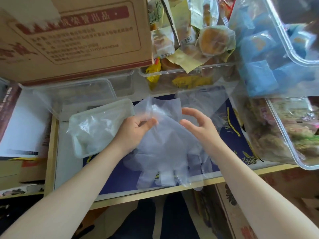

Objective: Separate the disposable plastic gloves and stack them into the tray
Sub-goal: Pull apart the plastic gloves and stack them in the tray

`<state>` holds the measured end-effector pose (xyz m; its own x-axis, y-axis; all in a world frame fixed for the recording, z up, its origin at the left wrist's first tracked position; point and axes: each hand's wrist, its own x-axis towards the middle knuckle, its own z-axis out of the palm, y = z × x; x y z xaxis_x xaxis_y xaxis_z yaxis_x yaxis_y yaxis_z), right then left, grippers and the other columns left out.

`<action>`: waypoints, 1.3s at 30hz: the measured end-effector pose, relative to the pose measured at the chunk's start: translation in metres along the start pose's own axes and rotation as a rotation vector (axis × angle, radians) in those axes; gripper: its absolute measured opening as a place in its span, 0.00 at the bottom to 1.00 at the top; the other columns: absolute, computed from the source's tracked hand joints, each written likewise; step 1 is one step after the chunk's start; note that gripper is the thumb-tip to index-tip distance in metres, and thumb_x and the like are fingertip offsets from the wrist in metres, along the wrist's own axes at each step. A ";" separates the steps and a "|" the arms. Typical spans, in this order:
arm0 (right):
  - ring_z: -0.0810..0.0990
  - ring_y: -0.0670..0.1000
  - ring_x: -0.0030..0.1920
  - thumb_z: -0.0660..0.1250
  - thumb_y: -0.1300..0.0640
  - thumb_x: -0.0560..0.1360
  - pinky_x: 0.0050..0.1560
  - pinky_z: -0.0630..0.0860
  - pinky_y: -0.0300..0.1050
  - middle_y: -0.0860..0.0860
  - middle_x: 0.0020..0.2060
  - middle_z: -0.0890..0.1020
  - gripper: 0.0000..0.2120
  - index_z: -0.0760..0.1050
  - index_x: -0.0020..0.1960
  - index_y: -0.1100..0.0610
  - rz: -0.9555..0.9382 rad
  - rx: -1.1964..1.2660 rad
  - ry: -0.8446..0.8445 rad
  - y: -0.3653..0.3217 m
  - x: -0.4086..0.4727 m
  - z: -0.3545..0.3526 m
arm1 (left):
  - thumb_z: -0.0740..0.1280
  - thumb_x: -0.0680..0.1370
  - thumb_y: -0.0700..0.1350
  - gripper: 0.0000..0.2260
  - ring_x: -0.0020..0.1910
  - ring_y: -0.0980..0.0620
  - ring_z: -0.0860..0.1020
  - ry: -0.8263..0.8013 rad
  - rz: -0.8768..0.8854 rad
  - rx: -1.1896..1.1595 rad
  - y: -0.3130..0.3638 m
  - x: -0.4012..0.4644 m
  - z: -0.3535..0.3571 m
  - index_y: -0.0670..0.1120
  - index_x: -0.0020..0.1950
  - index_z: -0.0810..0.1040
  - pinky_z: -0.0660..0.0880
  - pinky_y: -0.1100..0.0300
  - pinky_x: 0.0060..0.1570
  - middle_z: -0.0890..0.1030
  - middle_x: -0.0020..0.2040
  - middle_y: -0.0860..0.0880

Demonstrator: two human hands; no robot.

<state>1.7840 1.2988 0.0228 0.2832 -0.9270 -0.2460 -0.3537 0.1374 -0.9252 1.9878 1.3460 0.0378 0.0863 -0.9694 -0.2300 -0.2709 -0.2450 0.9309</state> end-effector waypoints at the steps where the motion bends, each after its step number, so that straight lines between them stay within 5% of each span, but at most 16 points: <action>1: 0.76 0.36 0.51 0.70 0.55 0.73 0.50 0.69 0.27 0.43 0.52 0.80 0.08 0.78 0.52 0.49 -0.036 -0.048 0.019 -0.005 0.004 0.005 | 0.66 0.77 0.44 0.07 0.42 0.67 0.78 -0.001 -0.002 0.008 0.001 0.000 -0.001 0.54 0.43 0.80 0.69 0.76 0.45 0.82 0.42 0.59; 4: 0.75 0.36 0.38 0.69 0.61 0.73 0.44 0.70 0.31 0.44 0.39 0.80 0.06 0.78 0.40 0.51 -0.084 -0.018 0.137 -0.019 0.018 0.015 | 0.66 0.78 0.44 0.08 0.40 0.67 0.77 -0.021 -0.012 0.073 0.002 0.001 -0.004 0.55 0.41 0.80 0.69 0.76 0.43 0.81 0.40 0.59; 9: 0.71 0.40 0.35 0.62 0.64 0.77 0.39 0.69 0.34 0.45 0.36 0.76 0.04 0.71 0.43 0.59 -0.171 -0.119 0.352 -0.037 0.027 -0.002 | 0.65 0.78 0.44 0.06 0.46 0.56 0.76 0.127 -0.048 0.159 -0.003 0.004 -0.022 0.46 0.46 0.81 0.69 0.65 0.45 0.79 0.45 0.52; 12: 0.69 0.40 0.32 0.58 0.66 0.78 0.34 0.65 0.33 0.40 0.33 0.71 0.06 0.70 0.44 0.59 -0.422 -0.289 0.337 -0.057 0.014 -0.009 | 0.64 0.78 0.44 0.09 0.36 0.55 0.72 0.202 -0.080 0.178 -0.003 0.007 -0.041 0.50 0.39 0.78 0.67 0.61 0.38 0.77 0.35 0.53; 15: 0.69 0.44 0.34 0.61 0.59 0.74 0.34 0.68 0.42 0.39 0.32 0.72 0.05 0.76 0.43 0.57 -0.627 -0.561 0.173 -0.080 -0.006 0.002 | 0.64 0.79 0.45 0.08 0.36 0.54 0.72 0.245 -0.063 0.194 0.001 0.012 -0.057 0.47 0.40 0.78 0.68 0.60 0.39 0.76 0.35 0.52; 18: 0.73 0.46 0.32 0.65 0.51 0.72 0.36 0.71 0.41 0.43 0.31 0.76 0.08 0.79 0.39 0.54 -0.621 -0.596 -0.233 -0.105 -0.029 0.016 | 0.65 0.79 0.45 0.06 0.42 0.51 0.74 0.315 -0.036 0.173 0.009 0.022 -0.067 0.48 0.42 0.79 0.68 0.58 0.47 0.79 0.42 0.49; 20: 0.75 0.45 0.32 0.70 0.56 0.72 0.37 0.71 0.35 0.46 0.32 0.79 0.05 0.81 0.40 0.57 -0.527 -0.538 -0.541 -0.120 -0.043 0.022 | 0.65 0.78 0.43 0.11 0.38 0.55 0.74 0.345 0.042 0.119 0.018 0.027 -0.071 0.54 0.37 0.76 0.68 0.57 0.46 0.78 0.37 0.53; 22: 0.76 0.46 0.34 0.71 0.61 0.72 0.38 0.71 0.34 0.49 0.34 0.81 0.02 0.82 0.42 0.60 -0.439 -0.438 -0.667 -0.130 -0.047 0.023 | 0.65 0.78 0.41 0.13 0.36 0.61 0.74 0.320 0.096 0.064 0.032 0.027 -0.069 0.56 0.36 0.76 0.69 0.61 0.44 0.78 0.34 0.59; 24: 0.78 0.52 0.36 0.72 0.61 0.70 0.41 0.74 0.45 0.53 0.36 0.82 0.03 0.82 0.42 0.61 -0.478 -0.380 -0.498 -0.134 -0.042 0.027 | 0.64 0.78 0.38 0.14 0.34 0.65 0.75 0.228 0.134 -0.019 0.049 0.019 -0.062 0.54 0.37 0.77 0.70 0.68 0.41 0.80 0.30 0.60; 26: 0.79 0.56 0.42 0.72 0.57 0.68 0.45 0.76 0.52 0.55 0.41 0.82 0.06 0.82 0.40 0.60 -0.607 -0.418 -0.156 -0.128 -0.029 0.030 | 0.64 0.78 0.37 0.12 0.33 0.66 0.75 0.102 0.165 -0.092 0.062 0.006 -0.054 0.51 0.38 0.80 0.70 0.71 0.40 0.81 0.31 0.60; 29: 0.71 0.60 0.62 0.70 0.51 0.68 0.60 0.65 0.58 0.54 0.60 0.77 0.09 0.82 0.40 0.57 -0.595 -0.541 0.195 -0.120 -0.018 0.028 | 0.64 0.78 0.41 0.08 0.38 0.58 0.75 -0.064 0.171 -0.156 0.069 -0.013 -0.048 0.47 0.44 0.83 0.70 0.66 0.41 0.82 0.39 0.51; 31: 0.69 0.57 0.65 0.69 0.51 0.69 0.65 0.59 0.57 0.53 0.63 0.76 0.09 0.81 0.41 0.56 -0.562 -0.554 0.210 -0.119 -0.017 0.025 | 0.64 0.78 0.42 0.08 0.40 0.57 0.76 -0.117 0.151 -0.205 0.067 -0.019 -0.045 0.44 0.47 0.82 0.72 0.65 0.43 0.82 0.42 0.48; 34: 0.76 0.43 0.48 0.69 0.57 0.73 0.64 0.64 0.57 0.44 0.46 0.80 0.03 0.79 0.45 0.56 -0.539 -0.526 0.117 -0.114 -0.017 0.025 | 0.64 0.78 0.44 0.09 0.41 0.52 0.76 -0.139 0.096 -0.233 0.063 -0.021 -0.043 0.41 0.47 0.81 0.71 0.60 0.46 0.81 0.41 0.47; 36: 0.75 0.38 0.43 0.69 0.58 0.74 0.60 0.69 0.45 0.39 0.41 0.78 0.02 0.78 0.46 0.56 -0.551 -0.485 0.079 -0.110 -0.017 0.025 | 0.62 0.79 0.43 0.08 0.40 0.55 0.78 -0.141 0.055 -0.251 0.061 -0.021 -0.044 0.45 0.46 0.81 0.74 0.63 0.45 0.82 0.40 0.51; 38: 0.75 0.38 0.48 0.69 0.57 0.73 0.56 0.70 0.37 0.39 0.45 0.77 0.01 0.78 0.45 0.54 -0.571 -0.390 0.009 -0.109 -0.019 0.024 | 0.62 0.79 0.44 0.08 0.39 0.55 0.79 -0.150 -0.017 -0.307 0.059 -0.020 -0.044 0.47 0.47 0.82 0.76 0.64 0.44 0.83 0.41 0.51; 39: 0.75 0.41 0.55 0.68 0.54 0.73 0.60 0.69 0.42 0.41 0.51 0.77 0.02 0.78 0.45 0.51 -0.596 -0.394 -0.023 -0.109 -0.021 0.023 | 0.62 0.79 0.44 0.09 0.39 0.54 0.80 -0.143 -0.062 -0.329 0.059 -0.019 -0.044 0.47 0.46 0.82 0.76 0.63 0.43 0.83 0.40 0.50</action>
<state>1.8370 1.3108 0.1226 0.5456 -0.7971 0.2590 -0.4273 -0.5304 -0.7322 2.0123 1.3513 0.1092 -0.0480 -0.9513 -0.3045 0.0560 -0.3069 0.9501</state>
